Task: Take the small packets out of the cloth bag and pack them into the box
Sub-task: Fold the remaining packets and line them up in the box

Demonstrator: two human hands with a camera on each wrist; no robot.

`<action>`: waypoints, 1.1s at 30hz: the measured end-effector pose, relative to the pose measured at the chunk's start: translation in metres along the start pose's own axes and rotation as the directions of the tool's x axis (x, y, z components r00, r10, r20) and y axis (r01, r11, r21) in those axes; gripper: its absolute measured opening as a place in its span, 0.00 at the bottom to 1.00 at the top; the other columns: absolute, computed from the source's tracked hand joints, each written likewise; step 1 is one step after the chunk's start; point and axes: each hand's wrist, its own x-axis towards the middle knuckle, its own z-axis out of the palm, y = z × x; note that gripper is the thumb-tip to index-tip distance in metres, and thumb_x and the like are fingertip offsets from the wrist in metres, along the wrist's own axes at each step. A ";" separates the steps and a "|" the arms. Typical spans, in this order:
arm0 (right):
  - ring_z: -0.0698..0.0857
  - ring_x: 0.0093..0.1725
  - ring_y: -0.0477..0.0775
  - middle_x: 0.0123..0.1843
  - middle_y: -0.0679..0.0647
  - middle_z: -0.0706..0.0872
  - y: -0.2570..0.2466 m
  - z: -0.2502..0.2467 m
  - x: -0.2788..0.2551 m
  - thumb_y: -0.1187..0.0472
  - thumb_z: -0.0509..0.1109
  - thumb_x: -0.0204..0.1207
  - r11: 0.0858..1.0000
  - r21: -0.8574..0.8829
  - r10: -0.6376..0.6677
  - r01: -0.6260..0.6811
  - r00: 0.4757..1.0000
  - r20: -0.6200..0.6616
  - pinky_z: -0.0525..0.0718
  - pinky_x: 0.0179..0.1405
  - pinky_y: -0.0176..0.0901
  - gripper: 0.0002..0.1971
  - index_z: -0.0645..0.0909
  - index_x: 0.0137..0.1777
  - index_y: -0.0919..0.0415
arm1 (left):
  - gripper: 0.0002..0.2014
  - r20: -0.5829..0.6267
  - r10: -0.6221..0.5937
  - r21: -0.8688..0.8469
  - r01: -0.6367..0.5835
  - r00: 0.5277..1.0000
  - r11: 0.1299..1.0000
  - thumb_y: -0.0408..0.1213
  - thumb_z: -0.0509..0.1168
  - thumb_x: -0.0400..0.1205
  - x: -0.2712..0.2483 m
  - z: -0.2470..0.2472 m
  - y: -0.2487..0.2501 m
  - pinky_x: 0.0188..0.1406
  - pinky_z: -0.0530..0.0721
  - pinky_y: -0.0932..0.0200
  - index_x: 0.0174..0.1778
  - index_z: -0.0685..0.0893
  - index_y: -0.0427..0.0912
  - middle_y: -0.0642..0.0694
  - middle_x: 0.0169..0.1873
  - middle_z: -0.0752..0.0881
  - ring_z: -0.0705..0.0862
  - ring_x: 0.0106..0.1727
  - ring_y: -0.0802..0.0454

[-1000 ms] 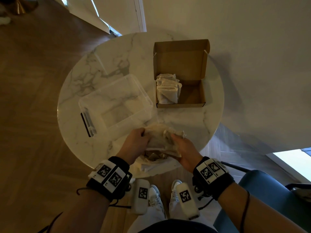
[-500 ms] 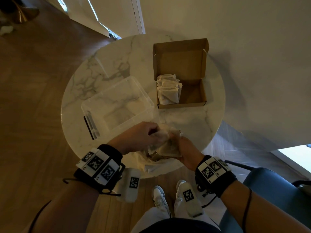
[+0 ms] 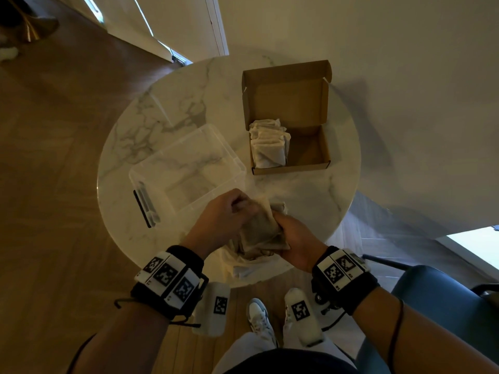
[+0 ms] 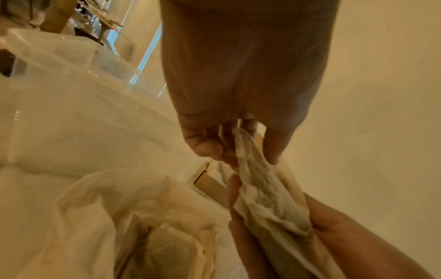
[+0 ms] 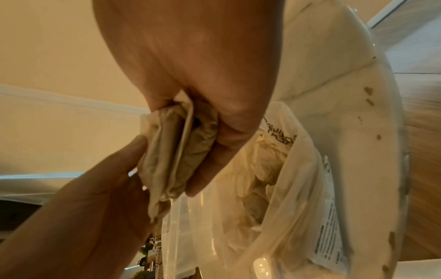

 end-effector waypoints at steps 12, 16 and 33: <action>0.87 0.46 0.58 0.45 0.65 0.88 -0.016 0.016 0.004 0.51 0.43 0.88 1.000 -0.003 -0.015 0.015 0.994 -0.112 0.81 0.55 0.51 0.27 0.81 0.53 0.66 | 0.10 0.014 0.150 -0.231 -0.143 0.989 0.962 0.42 0.65 0.84 -0.011 -0.006 0.018 0.37 0.76 0.58 0.37 0.83 0.49 0.55 0.30 0.81 0.78 0.34 0.57; 0.84 0.64 0.62 0.63 0.65 0.86 -0.015 0.007 0.001 0.32 0.46 0.77 0.995 0.084 -0.047 0.049 0.999 -0.026 0.80 0.66 0.55 0.38 0.81 0.65 0.61 | 0.08 -0.101 0.111 -0.087 -0.120 0.989 0.989 0.42 0.65 0.84 -0.003 0.006 0.015 0.37 0.74 0.66 0.40 0.84 0.47 0.54 0.33 0.82 0.79 0.36 0.59; 0.88 0.57 0.55 0.58 0.59 0.89 -0.014 -0.024 0.000 0.53 0.64 0.82 0.969 -0.187 -0.201 0.163 0.957 -0.209 0.86 0.57 0.50 0.16 0.82 0.63 0.61 | 0.09 0.237 -0.132 0.484 0.001 0.963 0.875 0.41 0.64 0.79 0.006 0.047 -0.038 0.33 0.79 0.57 0.38 0.86 0.42 0.47 0.36 0.85 0.83 0.37 0.50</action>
